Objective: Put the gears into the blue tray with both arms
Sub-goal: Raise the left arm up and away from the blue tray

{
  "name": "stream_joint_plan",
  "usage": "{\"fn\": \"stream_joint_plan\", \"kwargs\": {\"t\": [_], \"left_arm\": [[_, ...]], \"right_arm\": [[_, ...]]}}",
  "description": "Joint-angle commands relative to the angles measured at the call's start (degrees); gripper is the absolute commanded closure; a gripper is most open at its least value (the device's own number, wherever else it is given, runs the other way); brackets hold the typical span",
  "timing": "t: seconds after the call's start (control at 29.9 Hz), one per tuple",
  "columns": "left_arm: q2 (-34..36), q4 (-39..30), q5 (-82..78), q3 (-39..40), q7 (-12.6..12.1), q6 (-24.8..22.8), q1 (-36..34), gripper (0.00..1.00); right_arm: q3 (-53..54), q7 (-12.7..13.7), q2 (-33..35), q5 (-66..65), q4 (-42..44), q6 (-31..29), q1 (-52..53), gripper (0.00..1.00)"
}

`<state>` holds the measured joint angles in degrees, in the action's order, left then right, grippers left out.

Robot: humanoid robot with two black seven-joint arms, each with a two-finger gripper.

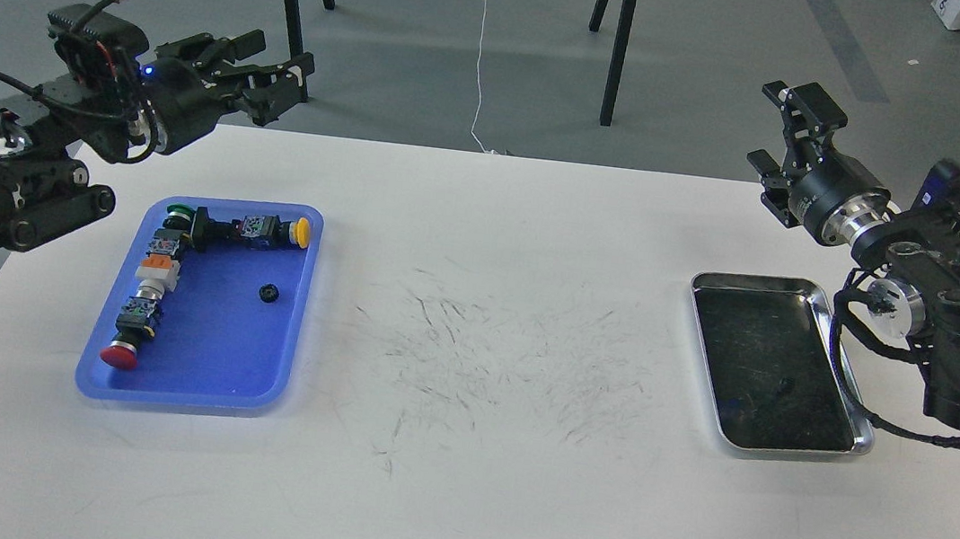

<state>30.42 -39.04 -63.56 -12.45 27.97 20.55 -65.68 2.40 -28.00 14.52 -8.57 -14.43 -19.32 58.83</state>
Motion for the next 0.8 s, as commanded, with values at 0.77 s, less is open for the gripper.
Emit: {"fn": "stream_joint_plan", "kwargs": {"t": [0.77], "left_arm": [[-18.6,2.5,18.3,32.8,0.0,-20.7,0.8,0.0]], "right_arm": [[-24.4,0.0,10.9,-29.1,-14.6,-5.7,10.7,0.02]]}}
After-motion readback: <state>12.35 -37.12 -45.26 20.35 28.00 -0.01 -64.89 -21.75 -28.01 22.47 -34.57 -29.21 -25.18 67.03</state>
